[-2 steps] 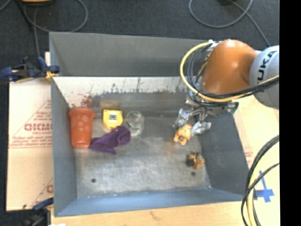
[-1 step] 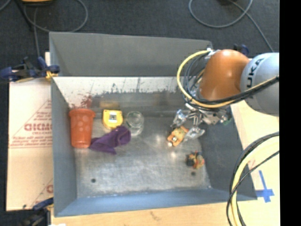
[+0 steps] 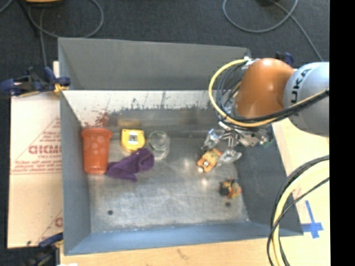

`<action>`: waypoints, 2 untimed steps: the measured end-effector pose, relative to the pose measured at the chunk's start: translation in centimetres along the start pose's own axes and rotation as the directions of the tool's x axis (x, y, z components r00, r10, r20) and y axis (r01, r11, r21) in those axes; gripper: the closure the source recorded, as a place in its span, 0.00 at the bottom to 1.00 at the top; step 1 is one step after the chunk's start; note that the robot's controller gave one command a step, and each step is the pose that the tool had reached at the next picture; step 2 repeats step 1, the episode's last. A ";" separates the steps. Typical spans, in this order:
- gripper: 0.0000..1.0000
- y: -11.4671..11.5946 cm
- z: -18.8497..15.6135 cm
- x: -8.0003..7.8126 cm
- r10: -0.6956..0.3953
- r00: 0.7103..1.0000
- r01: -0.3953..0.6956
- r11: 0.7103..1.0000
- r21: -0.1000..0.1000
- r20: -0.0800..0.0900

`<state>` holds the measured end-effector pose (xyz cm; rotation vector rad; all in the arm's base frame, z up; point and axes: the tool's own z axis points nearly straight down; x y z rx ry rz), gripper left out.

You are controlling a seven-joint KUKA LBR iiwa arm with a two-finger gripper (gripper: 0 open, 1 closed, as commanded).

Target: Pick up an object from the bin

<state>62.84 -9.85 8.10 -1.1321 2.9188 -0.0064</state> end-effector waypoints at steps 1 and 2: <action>1.00 0.4 -15.0 -0.4 0.024 1.000 -0.024 1.000 -0.004 -0.004; 1.00 0.4 -15.0 -0.4 0.024 1.000 -0.024 1.000 -0.004 -0.004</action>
Offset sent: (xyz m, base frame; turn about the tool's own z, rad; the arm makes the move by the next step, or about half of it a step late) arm 0.0000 0.0000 0.0000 0.0000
